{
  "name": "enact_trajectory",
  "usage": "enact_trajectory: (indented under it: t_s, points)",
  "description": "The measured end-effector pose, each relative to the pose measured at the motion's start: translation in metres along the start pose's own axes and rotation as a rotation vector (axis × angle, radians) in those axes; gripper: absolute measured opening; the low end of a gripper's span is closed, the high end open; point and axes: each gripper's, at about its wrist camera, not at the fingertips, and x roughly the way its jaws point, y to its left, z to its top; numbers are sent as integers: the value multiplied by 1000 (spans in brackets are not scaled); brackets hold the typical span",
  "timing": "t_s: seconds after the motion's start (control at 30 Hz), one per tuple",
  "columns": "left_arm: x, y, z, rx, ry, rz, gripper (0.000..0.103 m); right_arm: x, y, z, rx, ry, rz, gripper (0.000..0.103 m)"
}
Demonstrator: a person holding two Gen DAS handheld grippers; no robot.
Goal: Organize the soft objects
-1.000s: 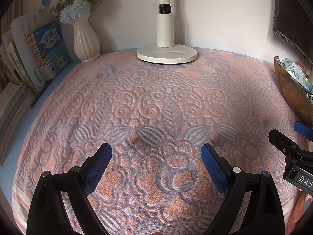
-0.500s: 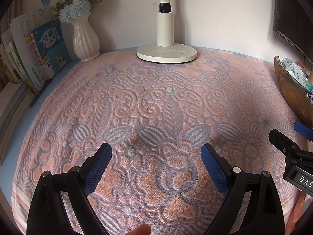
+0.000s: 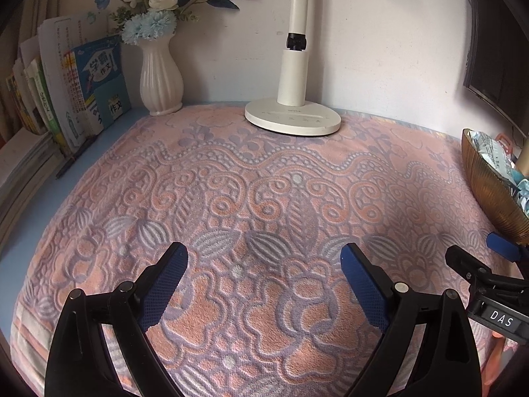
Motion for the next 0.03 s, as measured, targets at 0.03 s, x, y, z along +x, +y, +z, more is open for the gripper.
enact_trajectory:
  t_s: [0.03]
  points:
    - [1,0,0,-3,6,2,93,0,0,0,0,0,0,92]
